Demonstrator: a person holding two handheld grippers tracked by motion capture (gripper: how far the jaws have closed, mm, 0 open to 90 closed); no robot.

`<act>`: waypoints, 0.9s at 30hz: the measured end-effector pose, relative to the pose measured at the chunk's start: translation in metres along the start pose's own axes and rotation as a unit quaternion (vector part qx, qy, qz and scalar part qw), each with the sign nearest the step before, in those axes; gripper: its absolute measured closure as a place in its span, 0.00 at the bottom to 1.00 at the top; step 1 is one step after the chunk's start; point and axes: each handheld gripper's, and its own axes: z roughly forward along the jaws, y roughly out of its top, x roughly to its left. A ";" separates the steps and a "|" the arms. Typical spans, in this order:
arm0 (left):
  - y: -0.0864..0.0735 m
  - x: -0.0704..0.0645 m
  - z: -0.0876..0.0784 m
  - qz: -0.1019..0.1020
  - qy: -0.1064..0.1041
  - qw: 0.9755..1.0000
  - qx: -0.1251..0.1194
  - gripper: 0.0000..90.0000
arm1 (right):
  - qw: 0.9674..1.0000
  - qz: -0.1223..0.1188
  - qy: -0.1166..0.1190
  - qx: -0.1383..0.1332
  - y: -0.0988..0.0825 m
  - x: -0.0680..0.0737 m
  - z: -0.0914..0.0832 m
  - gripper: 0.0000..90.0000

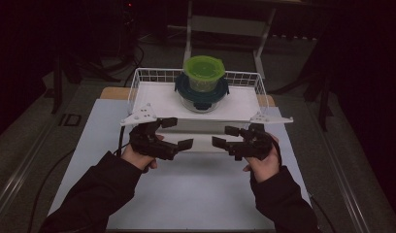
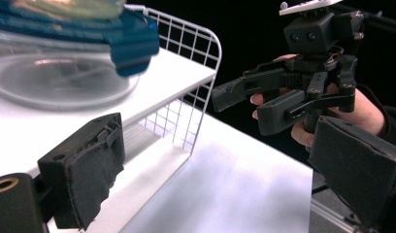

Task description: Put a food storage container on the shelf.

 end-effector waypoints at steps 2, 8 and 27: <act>-0.007 -0.002 0.000 0.006 0.000 1.000 0.005 0.06 | 1.000 -0.007 -0.005 0.001 -0.008 0.001 0.000 0.23; -0.030 -0.008 0.000 0.015 -0.002 1.000 0.017 0.06 | 1.000 -0.014 -0.011 -0.007 -0.031 0.002 -0.001 0.23; -0.093 -0.004 -0.013 0.018 0.002 0.999 0.039 0.06 | 0.999 -0.012 -0.022 0.029 -0.105 -0.017 0.000 0.23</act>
